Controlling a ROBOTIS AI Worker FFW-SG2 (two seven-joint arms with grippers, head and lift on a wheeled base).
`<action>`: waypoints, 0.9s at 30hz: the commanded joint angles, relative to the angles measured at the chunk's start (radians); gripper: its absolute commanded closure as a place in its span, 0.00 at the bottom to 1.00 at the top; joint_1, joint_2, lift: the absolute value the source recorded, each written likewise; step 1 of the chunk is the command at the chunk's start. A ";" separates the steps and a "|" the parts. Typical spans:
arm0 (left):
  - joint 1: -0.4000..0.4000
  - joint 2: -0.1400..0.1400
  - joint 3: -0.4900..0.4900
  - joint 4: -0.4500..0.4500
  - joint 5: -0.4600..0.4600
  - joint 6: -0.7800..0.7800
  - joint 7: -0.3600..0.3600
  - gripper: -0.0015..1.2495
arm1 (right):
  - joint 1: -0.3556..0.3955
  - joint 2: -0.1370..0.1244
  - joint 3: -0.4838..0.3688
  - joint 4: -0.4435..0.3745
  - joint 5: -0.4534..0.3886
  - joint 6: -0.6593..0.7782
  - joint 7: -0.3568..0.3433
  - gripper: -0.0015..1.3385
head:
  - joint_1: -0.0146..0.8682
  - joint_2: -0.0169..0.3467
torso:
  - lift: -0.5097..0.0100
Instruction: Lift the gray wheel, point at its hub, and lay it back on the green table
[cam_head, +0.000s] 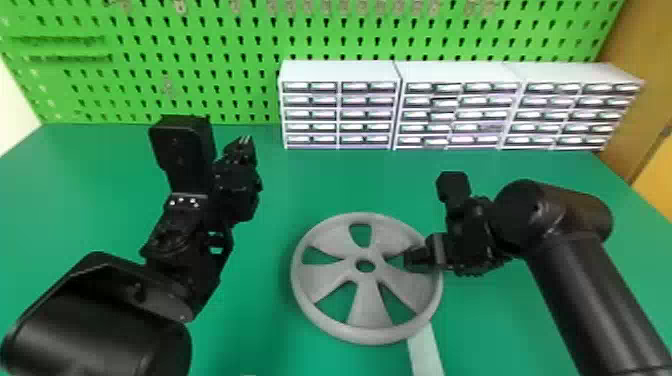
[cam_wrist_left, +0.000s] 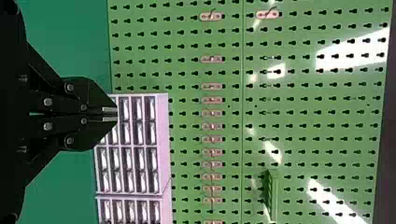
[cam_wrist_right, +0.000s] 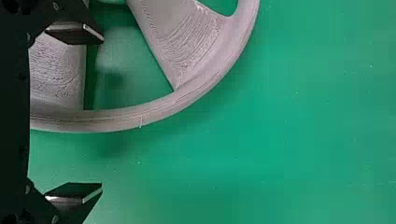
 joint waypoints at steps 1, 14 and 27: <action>0.000 -0.001 0.000 0.000 0.000 0.000 0.000 0.95 | 0.000 -0.001 0.000 0.000 0.001 0.000 0.000 0.10 | 0.80 0.18 | 0.80; 0.000 -0.001 -0.002 0.003 0.002 0.000 0.000 0.95 | 0.045 -0.011 -0.029 -0.100 0.004 -0.067 0.000 0.10 | 0.80 0.18 | 0.80; 0.002 0.001 0.000 0.006 0.005 0.000 0.000 0.95 | 0.152 -0.056 -0.041 -0.289 0.013 -0.376 0.078 0.10 | 0.80 0.18 | 0.80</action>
